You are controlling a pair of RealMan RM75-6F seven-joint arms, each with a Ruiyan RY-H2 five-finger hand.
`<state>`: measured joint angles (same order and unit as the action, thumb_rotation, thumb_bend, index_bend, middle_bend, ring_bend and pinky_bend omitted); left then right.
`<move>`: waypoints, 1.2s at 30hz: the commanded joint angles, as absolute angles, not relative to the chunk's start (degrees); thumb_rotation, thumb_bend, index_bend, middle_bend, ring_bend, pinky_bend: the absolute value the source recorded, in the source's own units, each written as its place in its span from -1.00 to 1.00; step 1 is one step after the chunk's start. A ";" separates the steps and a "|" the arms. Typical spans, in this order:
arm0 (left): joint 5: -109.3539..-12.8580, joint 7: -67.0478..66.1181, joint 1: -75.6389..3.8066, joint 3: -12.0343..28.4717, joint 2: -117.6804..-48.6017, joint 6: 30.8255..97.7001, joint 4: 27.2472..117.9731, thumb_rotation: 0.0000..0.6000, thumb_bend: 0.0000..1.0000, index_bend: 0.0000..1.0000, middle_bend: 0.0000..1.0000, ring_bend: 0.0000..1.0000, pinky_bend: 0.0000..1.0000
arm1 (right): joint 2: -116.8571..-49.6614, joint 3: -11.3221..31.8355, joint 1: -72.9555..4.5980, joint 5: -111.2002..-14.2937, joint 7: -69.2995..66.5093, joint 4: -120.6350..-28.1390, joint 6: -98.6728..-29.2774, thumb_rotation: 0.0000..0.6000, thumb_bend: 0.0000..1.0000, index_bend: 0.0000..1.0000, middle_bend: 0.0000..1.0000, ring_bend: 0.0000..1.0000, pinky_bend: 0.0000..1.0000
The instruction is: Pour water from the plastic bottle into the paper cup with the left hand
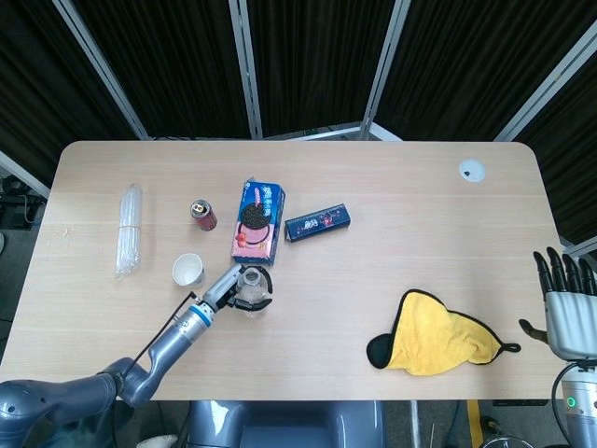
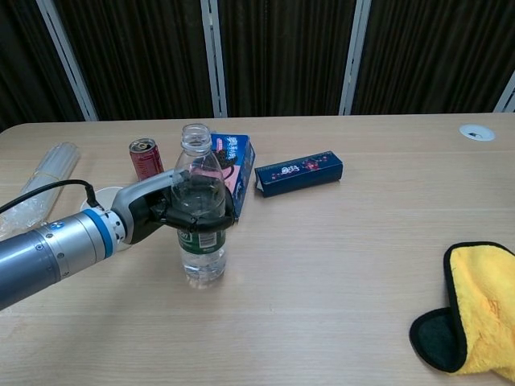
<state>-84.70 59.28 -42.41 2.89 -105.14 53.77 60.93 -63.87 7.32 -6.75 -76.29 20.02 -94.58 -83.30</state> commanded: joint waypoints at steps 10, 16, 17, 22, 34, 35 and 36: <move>-87.23 59.83 -41.52 1.27 -105.40 55.58 59.02 1.00 -0.79 -0.24 -0.68 -0.83 -0.64 | -63.92 7.21 -6.71 -76.56 20.09 -94.59 -83.59 1.00 -1.00 -1.00 -1.00 -1.00 -1.00; -88.22 60.87 -41.07 0.63 -104.20 56.54 59.62 1.00 -0.84 -0.51 -0.87 -0.97 -0.84 | -63.83 7.15 -6.68 -76.78 20.03 -94.73 -83.76 1.00 -1.00 -1.00 -1.00 -1.00 -1.00; -88.33 60.89 -41.04 0.53 -104.02 56.60 59.72 1.00 -0.84 -0.52 -0.88 -0.98 -0.84 | -63.83 7.13 -6.68 -76.82 20.04 -94.75 -83.78 1.00 -1.00 -1.00 -1.00 -1.00 -1.00; -89.14 61.40 -40.11 -0.13 -101.70 58.32 61.86 1.00 -0.83 -0.58 -0.92 -1.00 -0.89 | -63.69 6.93 -6.49 -77.28 20.04 -95.10 -84.17 1.00 -1.00 -1.00 -1.00 -1.00 -1.00; -92.48 55.12 -37.32 -2.12 -90.69 65.12 70.94 1.00 -0.84 -0.71 -1.00 -1.00 -1.00 | -63.22 6.30 -5.86 -78.89 20.22 -96.43 -85.45 1.00 -1.00 -1.00 -1.00 -1.00 -1.00; -92.58 54.16 -36.90 -2.22 -89.34 65.85 71.98 1.00 -0.84 -0.74 -1.00 -1.00 -1.00 | -63.15 6.22 -5.79 -79.12 20.16 -96.59 -85.61 1.00 -1.00 -1.00 -1.00 -1.00 -1.00; -92.63 53.26 -36.52 -2.32 -88.06 66.46 72.95 1.00 -0.85 -0.78 -1.00 -1.00 -1.00 | -63.10 6.15 -5.71 -79.33 20.10 -96.72 -85.74 1.00 -1.00 -1.00 -1.00 -1.00 -1.00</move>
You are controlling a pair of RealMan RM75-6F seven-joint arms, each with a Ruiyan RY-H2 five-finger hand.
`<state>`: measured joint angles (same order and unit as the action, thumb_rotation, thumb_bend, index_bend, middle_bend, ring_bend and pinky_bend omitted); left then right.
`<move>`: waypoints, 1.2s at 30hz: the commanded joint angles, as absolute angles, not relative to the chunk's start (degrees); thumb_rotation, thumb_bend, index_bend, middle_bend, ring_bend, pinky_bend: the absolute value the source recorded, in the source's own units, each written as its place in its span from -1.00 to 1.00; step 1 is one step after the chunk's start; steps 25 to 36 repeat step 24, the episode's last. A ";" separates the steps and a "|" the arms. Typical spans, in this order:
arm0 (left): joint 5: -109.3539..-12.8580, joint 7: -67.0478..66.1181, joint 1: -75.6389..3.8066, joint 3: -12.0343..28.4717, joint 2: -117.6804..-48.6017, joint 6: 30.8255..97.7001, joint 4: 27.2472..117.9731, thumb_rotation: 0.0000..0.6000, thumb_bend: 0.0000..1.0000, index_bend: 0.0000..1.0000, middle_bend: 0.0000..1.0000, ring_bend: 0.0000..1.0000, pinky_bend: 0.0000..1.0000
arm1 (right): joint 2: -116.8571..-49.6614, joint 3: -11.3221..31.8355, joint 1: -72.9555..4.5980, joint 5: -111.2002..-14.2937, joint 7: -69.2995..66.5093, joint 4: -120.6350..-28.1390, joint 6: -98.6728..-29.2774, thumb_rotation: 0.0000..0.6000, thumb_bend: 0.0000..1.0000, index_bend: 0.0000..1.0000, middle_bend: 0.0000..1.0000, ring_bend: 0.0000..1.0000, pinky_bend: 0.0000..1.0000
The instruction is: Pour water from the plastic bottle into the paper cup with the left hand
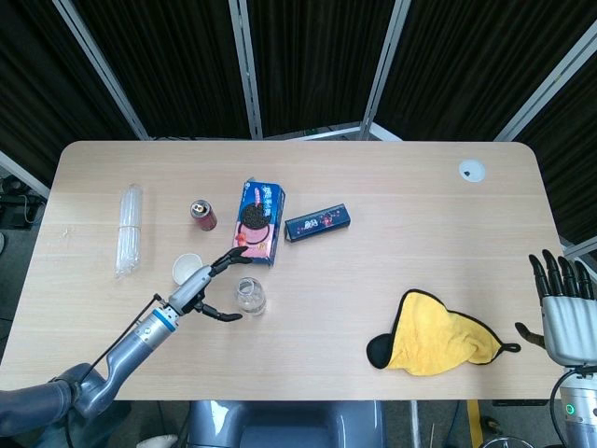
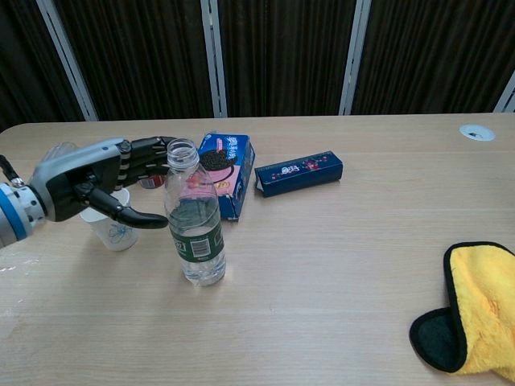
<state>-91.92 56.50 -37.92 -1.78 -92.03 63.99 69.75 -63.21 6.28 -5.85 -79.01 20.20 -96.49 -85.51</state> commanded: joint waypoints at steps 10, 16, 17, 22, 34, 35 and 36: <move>-91.79 22.27 -29.59 -0.30 -78.06 78.37 77.26 1.00 -0.90 -1.00 -1.00 -1.00 -1.00 | -62.48 5.32 -5.05 -81.77 19.63 -98.46 -87.01 1.00 -1.00 -1.00 -1.00 -1.00 -1.00; -85.48 4.91 -23.26 0.83 -73.34 83.38 85.55 1.00 -0.97 -1.00 -1.00 -1.00 -1.00 | -61.93 5.09 -4.87 -82.62 18.68 -99.01 -87.15 1.00 -1.00 -1.00 -1.00 -1.00 -1.00; -84.64 2.56 -22.20 0.75 -72.58 84.30 86.63 1.00 -0.98 -1.00 -1.00 -1.00 -1.00 | -61.82 5.07 -4.87 -82.78 18.40 -99.11 -87.16 1.00 -1.00 -1.00 -1.00 -1.00 -1.00; -82.75 -5.51 -17.06 -0.50 -69.55 89.57 93.39 1.00 -0.99 -1.00 -1.00 -1.00 -1.00 | -61.21 5.04 -4.77 -83.65 17.48 -99.32 -87.54 1.00 -1.00 -1.00 -1.00 -1.00 -1.00; -82.71 -7.32 -15.11 -1.37 -68.40 91.04 96.33 1.00 -0.99 -1.00 -1.00 -1.00 -1.00 | -60.95 4.96 -4.70 -84.13 16.97 -99.36 -87.68 1.00 -1.00 -1.00 -1.00 -1.00 -1.00; -82.71 -7.32 -15.11 -1.37 -68.40 91.04 96.33 1.00 -0.99 -1.00 -1.00 -1.00 -1.00 | -60.95 4.96 -4.70 -84.13 16.97 -99.36 -87.68 1.00 -1.00 -1.00 -1.00 -1.00 -1.00; -82.71 -7.32 -15.11 -1.37 -68.40 91.04 96.33 1.00 -0.99 -1.00 -1.00 -1.00 -1.00 | -60.95 4.96 -4.70 -84.13 16.97 -99.36 -87.68 1.00 -1.00 -1.00 -1.00 -1.00 -1.00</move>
